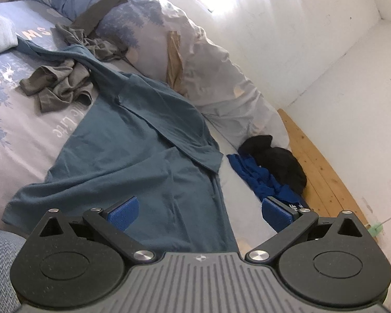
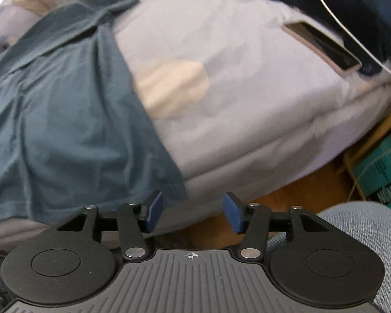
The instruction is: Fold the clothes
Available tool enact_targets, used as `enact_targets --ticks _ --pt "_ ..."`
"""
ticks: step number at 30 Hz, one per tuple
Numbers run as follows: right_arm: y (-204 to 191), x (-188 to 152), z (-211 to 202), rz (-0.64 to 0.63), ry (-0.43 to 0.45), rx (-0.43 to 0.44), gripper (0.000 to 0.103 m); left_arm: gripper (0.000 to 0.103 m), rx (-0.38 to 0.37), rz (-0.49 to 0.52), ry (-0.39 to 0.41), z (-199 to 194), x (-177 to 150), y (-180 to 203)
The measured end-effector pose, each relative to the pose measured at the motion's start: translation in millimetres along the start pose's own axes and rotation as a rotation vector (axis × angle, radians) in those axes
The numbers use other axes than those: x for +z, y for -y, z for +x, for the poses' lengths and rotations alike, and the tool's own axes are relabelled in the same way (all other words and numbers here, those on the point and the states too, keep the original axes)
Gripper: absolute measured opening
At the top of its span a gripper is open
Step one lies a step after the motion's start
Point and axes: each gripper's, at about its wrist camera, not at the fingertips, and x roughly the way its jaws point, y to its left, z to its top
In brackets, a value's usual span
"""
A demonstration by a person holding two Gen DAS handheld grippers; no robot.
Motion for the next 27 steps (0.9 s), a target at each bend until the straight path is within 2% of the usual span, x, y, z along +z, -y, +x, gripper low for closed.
enact_targets --ticks 4,8,11,15,18,23,27 --pt "-15.4 10.6 -26.5 0.01 0.069 0.113 0.069 0.103 0.057 -0.009 0.105 -19.5 14.9 -1.9" --pt "-40.7 31.8 -58.5 -0.024 0.13 0.218 0.078 0.103 0.109 -0.013 0.277 -54.8 44.5 -9.6" --pt "-62.9 47.3 -84.9 -0.048 0.162 0.333 0.083 0.103 0.134 -0.062 0.383 -77.3 77.9 -33.2" --pt "-94.4 64.7 -113.6 -0.104 0.211 0.444 0.091 0.103 0.226 -0.103 0.472 -88.3 124.7 -78.6" --pt "-120.0 72.9 -122.1 -0.138 0.207 0.505 0.091 0.103 0.284 -0.197 0.469 -75.1 155.5 -127.9" --pt "-164.1 73.6 -117.8 -0.206 0.155 0.567 0.092 0.103 0.332 -0.441 0.355 -11.1 191.2 -213.7" --pt "-192.3 74.7 -106.0 -0.256 0.112 0.578 0.092 0.103 0.385 -0.46 0.302 47.9 208.7 -249.8"
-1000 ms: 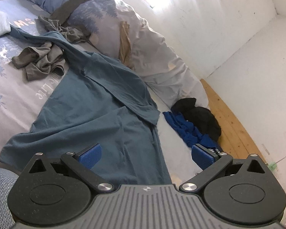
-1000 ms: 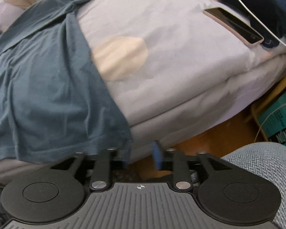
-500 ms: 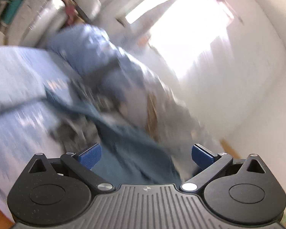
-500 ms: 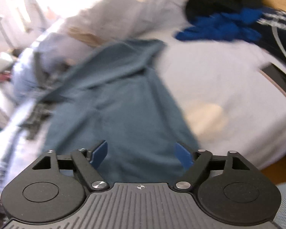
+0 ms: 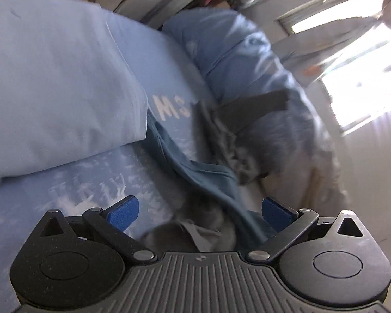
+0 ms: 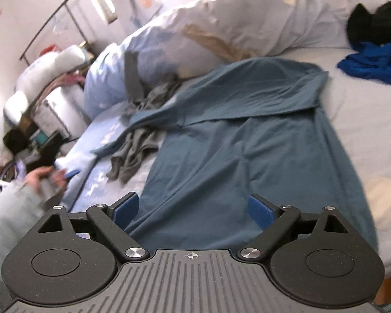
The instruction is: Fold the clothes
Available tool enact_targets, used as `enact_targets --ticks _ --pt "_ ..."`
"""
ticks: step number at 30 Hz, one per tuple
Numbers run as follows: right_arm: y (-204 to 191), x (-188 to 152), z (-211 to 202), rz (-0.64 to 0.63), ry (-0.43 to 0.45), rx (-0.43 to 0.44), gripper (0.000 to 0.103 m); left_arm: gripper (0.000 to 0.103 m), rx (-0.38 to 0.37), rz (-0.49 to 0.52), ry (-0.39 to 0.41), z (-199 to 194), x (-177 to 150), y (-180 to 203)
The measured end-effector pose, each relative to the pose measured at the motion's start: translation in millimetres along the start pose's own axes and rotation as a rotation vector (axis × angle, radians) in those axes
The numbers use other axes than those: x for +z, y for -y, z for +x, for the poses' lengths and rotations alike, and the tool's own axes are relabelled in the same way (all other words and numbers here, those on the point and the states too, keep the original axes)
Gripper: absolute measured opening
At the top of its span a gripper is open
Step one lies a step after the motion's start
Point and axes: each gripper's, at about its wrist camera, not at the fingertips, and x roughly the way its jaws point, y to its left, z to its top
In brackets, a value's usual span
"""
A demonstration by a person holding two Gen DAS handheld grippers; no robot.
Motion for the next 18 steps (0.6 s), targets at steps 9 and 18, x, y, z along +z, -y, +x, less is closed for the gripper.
enact_targets --ticks 9,18 --pt "-7.3 1.7 38.5 0.009 -0.072 0.051 0.092 0.103 0.221 0.018 0.065 89.8 19.3 -0.5" --pt "11.0 0.8 58.7 0.063 -0.097 0.098 0.092 0.103 0.298 -0.029 0.197 108.3 27.2 -2.4"
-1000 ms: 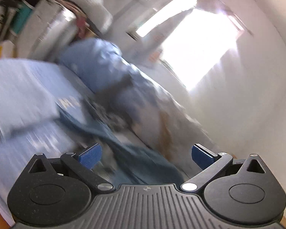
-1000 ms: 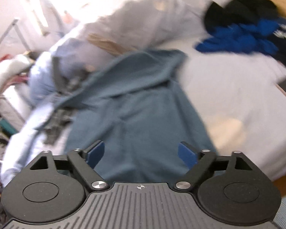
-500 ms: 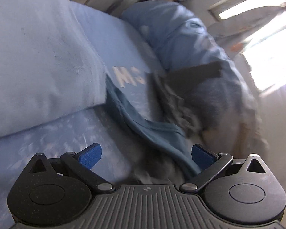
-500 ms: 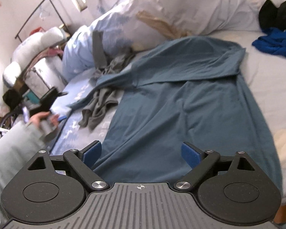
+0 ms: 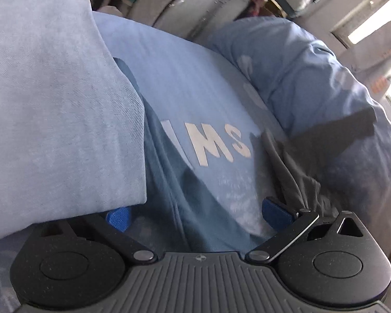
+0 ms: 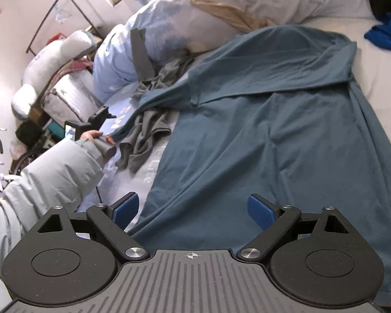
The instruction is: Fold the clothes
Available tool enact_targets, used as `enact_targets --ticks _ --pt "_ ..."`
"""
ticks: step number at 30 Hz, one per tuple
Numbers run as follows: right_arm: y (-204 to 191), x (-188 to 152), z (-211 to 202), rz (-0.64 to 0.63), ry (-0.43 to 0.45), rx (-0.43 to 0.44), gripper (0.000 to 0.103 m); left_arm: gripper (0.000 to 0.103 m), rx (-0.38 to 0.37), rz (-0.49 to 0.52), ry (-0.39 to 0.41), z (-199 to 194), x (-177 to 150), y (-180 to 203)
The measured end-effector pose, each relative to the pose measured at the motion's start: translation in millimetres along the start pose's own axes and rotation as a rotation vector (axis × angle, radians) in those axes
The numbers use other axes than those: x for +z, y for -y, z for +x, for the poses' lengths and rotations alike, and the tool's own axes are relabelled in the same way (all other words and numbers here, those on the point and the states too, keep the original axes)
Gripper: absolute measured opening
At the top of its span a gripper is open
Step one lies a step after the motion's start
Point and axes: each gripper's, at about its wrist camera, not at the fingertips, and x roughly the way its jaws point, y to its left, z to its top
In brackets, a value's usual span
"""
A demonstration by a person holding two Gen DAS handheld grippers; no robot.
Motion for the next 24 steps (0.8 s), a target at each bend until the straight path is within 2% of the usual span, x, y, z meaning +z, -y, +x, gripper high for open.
enact_targets --ticks 1,2,3,4,6,11,13,15,17,18,20,21,24 --pt "3.6 -0.2 1.2 0.009 -0.003 0.004 0.092 0.097 -0.003 -0.009 0.014 1.1 -0.4 0.9" --pt "9.0 -0.5 1.0 0.021 -0.005 0.005 0.092 0.07 -0.003 -0.008 0.02 3.4 -1.9 3.6" --pt "13.6 -1.8 0.6 0.034 -0.006 0.007 0.092 0.051 0.0 0.002 0.002 4.4 -3.4 7.1" --pt "16.9 -3.3 0.2 0.042 -0.006 0.007 0.092 0.023 0.008 0.016 -0.016 5.2 -5.9 12.0" --pt "22.3 -6.1 0.0 0.056 -0.004 0.008 0.092 0.021 -0.042 0.072 0.007 2.6 -14.1 27.0" --pt "30.4 -12.3 2.5 0.077 0.006 0.03 0.092 0.02 -0.308 0.363 0.099 -48.4 -59.0 92.9" --pt "32.5 -13.7 2.5 0.083 0.024 0.038 0.092 0.02 -0.425 0.539 0.125 -74.8 -92.3 125.4" --pt "35.8 -13.1 1.3 0.094 0.05 0.045 0.092 0.02 -0.547 0.78 0.13 -102.4 -142.3 154.0" --pt "41.8 -7.6 -1.9 0.107 0.088 0.038 0.092 0.02 -0.663 1.045 0.09 -127.2 -202.5 170.4" --pt "45.2 -6.0 -3.3 0.111 0.103 0.032 0.092 0.022 -0.711 1.156 0.046 -136.8 -231.5 173.4" --pt "52.9 -2.2 -6.7 0.117 0.139 0.011 0.092 0.024 -0.769 1.323 -0.068 -150.6 -284.0 168.9" --pt "57.2 0.3 -8.0 0.12 0.156 -0.002 0.092 0.024 -0.781 1.369 -0.094 -156.8 -301.9 163.0" --pt "70.0 10.8 -9.8 0.129 0.211 -0.03 0.092 0.044 -0.793 1.431 -0.138 -172.5 -336.7 145.1"
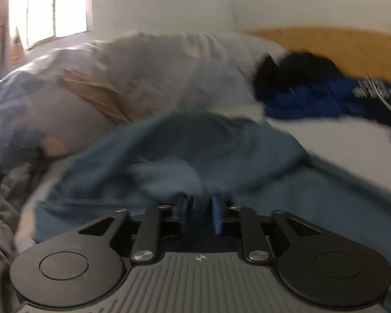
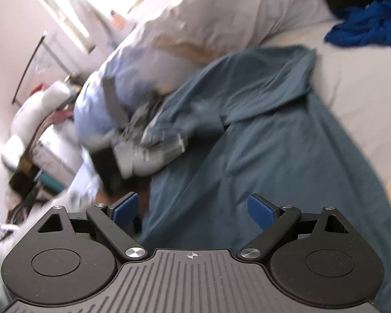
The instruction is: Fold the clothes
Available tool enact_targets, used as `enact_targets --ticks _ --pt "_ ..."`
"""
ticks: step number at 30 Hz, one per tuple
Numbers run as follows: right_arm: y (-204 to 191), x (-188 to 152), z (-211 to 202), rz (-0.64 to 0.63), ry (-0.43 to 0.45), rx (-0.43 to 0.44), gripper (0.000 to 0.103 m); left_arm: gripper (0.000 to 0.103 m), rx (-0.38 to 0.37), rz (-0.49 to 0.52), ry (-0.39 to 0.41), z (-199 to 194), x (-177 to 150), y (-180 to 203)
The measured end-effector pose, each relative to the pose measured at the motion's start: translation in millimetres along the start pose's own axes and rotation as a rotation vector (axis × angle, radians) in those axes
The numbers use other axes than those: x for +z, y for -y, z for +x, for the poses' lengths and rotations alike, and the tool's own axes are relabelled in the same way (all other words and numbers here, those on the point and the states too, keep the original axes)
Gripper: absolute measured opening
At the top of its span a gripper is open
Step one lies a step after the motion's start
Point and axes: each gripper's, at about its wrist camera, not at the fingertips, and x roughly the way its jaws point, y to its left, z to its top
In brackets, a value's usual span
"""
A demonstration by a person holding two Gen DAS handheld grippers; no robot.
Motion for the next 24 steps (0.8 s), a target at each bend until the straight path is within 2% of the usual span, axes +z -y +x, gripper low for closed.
enact_targets --ticks 2,4,6,9,10,14,16,19,22,24 --pt "7.0 9.1 2.7 0.005 0.038 -0.012 0.092 0.078 -0.019 -0.027 0.006 -7.2 -6.9 11.1" --pt "14.3 18.6 6.4 0.011 0.077 -0.026 0.093 0.086 -0.018 -0.009 0.028 -17.2 -9.5 25.4" --pt "19.7 29.8 16.1 0.027 0.113 -0.043 0.095 0.086 -0.019 0.021 0.038 -16.4 -7.9 23.6" --pt "17.1 48.6 33.7 0.041 0.13 -0.043 0.097 0.092 -0.031 -0.051 0.063 -17.1 -1.7 24.0" --pt "15.0 55.0 39.7 0.053 0.13 -0.039 0.098 0.096 -0.027 -0.11 0.067 -17.1 -2.2 20.0" --pt "6.3 72.9 62.3 0.09 0.131 0.023 0.103 0.1 0.051 -0.502 0.122 -22.6 -26.9 -1.1" --pt "4.8 81.0 83.0 0.036 0.13 0.019 0.103 0.1 0.045 -0.609 0.164 -27.0 -43.4 -2.1" --pt "5.1 92.3 117.4 -0.061 0.141 0.01 0.103 0.1 0.042 -0.617 0.156 -24.5 -41.2 -6.7" --pt "4.0 104.4 150.9 -0.151 0.148 -0.003 0.102 0.102 0.074 -0.634 0.218 -31.0 -37.1 -19.6" --pt "2.3 113.6 179.0 -0.205 0.118 -0.044 0.098 0.103 0.093 -0.681 0.265 -35.1 -43.0 -30.7"
